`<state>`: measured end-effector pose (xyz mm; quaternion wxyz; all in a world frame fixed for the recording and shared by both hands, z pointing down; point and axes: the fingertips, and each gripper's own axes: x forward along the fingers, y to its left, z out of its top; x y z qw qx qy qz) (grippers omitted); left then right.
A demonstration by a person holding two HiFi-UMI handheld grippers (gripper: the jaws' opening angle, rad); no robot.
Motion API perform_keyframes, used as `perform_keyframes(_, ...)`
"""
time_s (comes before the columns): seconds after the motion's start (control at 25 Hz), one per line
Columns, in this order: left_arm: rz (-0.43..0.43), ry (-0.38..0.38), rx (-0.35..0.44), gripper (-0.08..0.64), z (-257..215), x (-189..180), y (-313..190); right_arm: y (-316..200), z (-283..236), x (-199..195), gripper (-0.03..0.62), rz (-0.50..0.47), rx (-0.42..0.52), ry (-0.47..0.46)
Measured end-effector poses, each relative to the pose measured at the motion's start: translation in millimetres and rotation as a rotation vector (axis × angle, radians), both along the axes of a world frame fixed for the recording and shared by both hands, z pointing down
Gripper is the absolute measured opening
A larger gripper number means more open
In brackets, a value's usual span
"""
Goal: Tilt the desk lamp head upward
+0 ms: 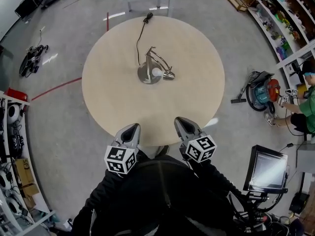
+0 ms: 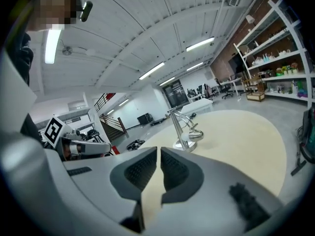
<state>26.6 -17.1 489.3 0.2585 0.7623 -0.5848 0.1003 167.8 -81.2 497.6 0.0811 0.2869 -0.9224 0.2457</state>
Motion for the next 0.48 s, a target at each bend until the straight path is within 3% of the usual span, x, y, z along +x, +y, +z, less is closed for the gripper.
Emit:
perform_keyframes(0.16,0.013,-0.011,0.001,0.006,4.4,-11.5,-22.6,-24.8,4.7,-2.9,0.062,0.044,0.011,0.028)
perform_keyframes(0.48,0.115,-0.021,0.029,0.006,8.1,-49.4,-80.2,-64.2,13.0,-24.5,0.106,0.146,-0.003,0.087)
